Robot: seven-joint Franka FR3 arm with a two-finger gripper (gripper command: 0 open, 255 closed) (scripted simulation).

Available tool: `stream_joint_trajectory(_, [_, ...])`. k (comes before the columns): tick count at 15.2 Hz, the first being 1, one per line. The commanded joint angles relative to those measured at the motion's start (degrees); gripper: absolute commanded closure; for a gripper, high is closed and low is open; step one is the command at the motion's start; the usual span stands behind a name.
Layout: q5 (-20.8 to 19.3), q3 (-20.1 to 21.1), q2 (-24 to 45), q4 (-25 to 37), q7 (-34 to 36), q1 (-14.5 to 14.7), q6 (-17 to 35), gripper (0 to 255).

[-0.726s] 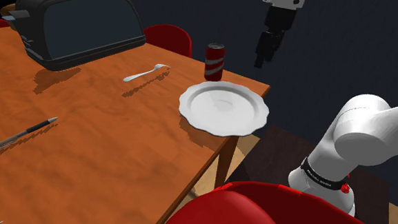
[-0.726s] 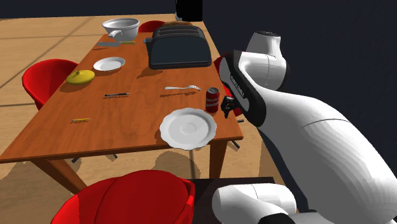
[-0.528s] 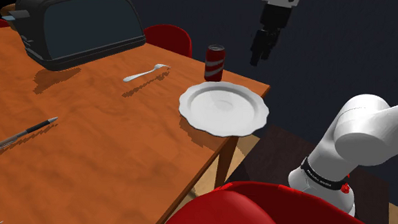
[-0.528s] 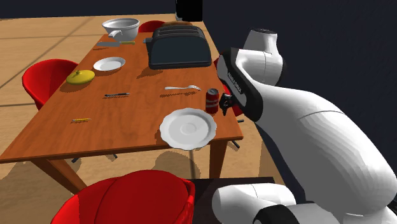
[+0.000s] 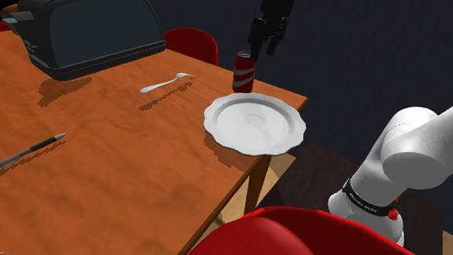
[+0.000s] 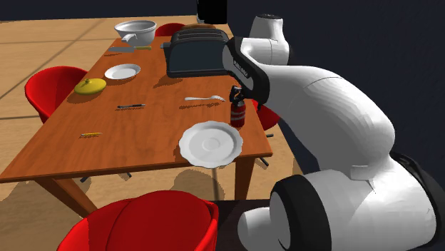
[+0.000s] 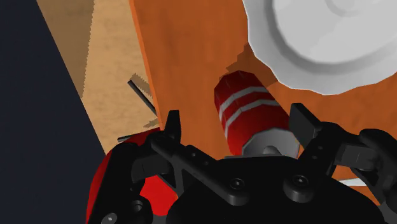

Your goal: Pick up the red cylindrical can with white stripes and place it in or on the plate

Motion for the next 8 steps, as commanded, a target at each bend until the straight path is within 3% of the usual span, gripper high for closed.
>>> stream_joint_trajectory(1, [-0.06,1.22,3.55,3.67,1.54,0.23,0.82,0])
stream_joint_trajectory(4, [-0.51,2.78,8.20,8.88,3.60,0.46,1.41,0])
stream_joint_trajectory(8, [-0.42,2.95,8.34,5.95,3.57,0.54,4.49,0])
